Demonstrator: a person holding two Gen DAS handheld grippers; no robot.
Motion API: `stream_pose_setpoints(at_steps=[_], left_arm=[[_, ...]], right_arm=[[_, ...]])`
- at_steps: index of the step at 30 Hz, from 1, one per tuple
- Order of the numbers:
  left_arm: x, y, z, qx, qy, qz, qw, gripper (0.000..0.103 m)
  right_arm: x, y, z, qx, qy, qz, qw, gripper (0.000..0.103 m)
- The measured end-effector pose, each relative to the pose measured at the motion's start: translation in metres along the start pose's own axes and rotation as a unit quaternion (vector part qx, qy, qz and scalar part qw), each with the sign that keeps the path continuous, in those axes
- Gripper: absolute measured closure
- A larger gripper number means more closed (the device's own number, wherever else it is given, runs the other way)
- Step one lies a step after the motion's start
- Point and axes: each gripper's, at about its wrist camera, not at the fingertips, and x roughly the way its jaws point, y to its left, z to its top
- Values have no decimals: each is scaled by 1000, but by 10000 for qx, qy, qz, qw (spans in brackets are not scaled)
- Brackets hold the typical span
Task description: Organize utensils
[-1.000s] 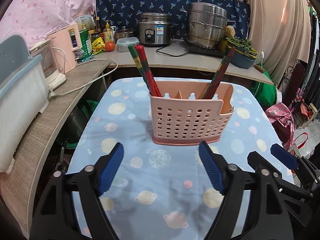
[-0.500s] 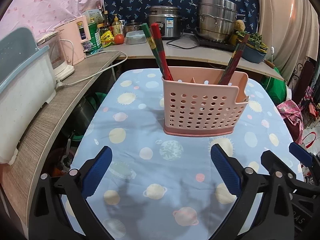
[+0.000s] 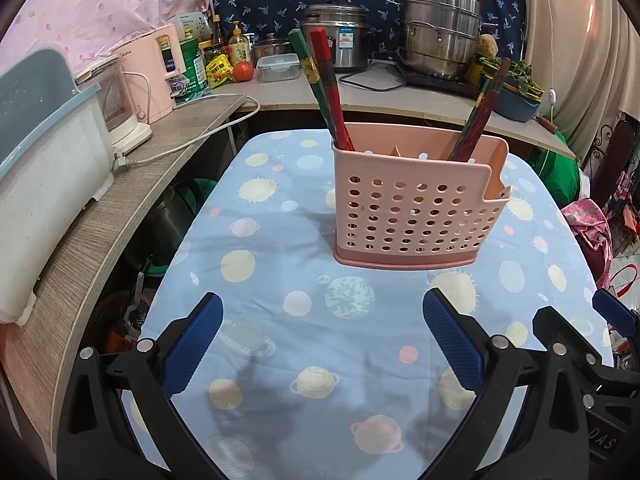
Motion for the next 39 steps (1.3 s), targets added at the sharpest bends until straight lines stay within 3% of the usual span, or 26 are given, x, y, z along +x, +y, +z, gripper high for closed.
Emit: stream_pose_setpoints(at_steps=[11,39], left_arm=[[2,0,0,40,-5,28,10000,7],[6,-4,-1,123,-31,60,9999,7]], right_arm=[[3,-1,-1,-41,-32,-213,9998,7],[9,-1,-4,-11,36,-199,9998,7]])
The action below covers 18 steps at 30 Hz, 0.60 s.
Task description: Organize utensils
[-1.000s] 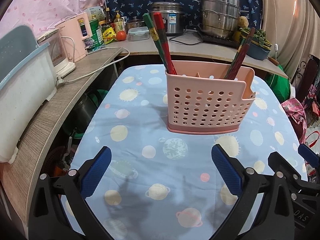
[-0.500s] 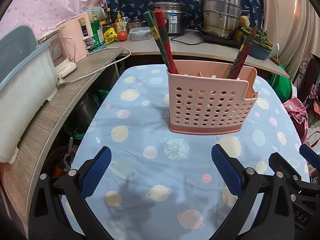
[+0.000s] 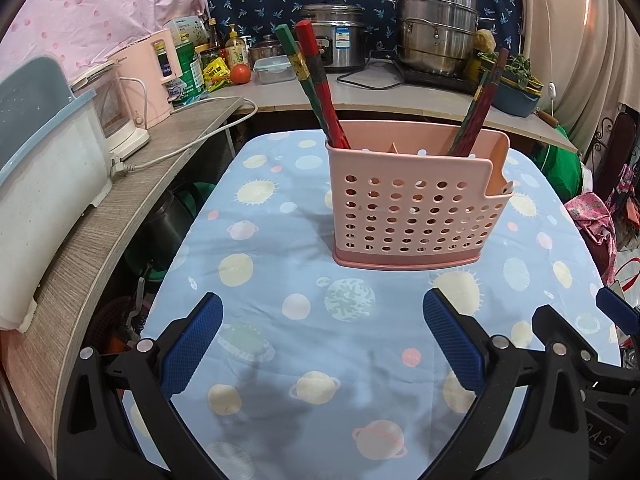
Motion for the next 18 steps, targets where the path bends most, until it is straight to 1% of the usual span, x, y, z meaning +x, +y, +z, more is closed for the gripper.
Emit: stream_pose_setpoints(at_steps=[15,18], left_arm=[[-1,0,0,4,-21,1,10000,7],[-1,1,0,-1,-9,55,10000,7]], right_arm=[[0,-1,0,-1,-2,-19,10000,7],[-1,0,0,-13,7,-27,10000,7]])
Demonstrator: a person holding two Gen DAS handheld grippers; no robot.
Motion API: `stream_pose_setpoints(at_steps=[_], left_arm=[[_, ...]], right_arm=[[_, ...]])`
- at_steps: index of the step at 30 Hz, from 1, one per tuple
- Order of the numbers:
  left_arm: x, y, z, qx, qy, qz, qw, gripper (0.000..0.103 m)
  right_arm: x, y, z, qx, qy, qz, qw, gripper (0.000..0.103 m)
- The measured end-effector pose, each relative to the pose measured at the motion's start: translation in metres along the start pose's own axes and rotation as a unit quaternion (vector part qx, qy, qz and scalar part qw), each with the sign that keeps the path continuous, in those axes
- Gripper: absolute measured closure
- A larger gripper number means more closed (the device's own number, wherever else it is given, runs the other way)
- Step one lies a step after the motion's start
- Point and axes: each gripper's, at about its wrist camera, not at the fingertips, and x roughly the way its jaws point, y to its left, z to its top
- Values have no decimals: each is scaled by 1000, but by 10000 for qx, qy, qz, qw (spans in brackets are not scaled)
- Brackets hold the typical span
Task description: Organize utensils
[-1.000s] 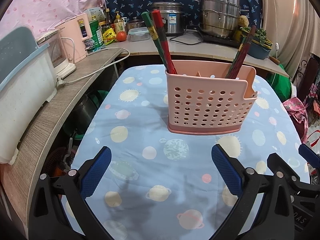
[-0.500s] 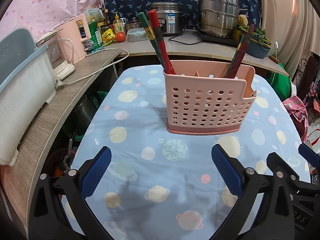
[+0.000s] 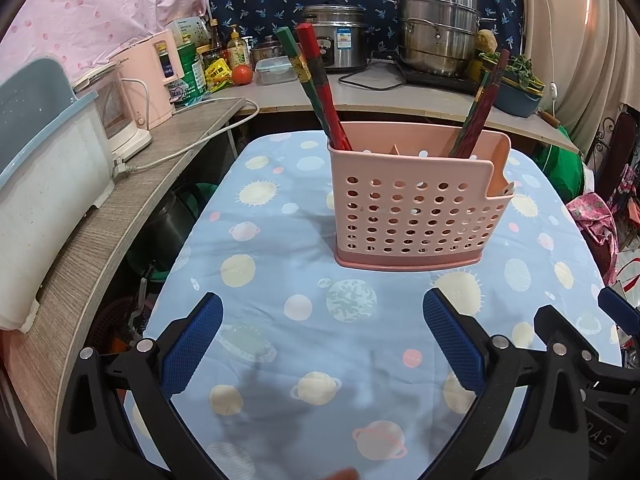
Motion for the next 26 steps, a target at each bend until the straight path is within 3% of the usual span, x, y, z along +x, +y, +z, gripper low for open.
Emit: stream_pose_setpoints(at_steps=[26], left_arm=[[4,0,1,-54,58,85,9999,7]], right_arm=[[4,0,-2,3,46,-28,10000,7]])
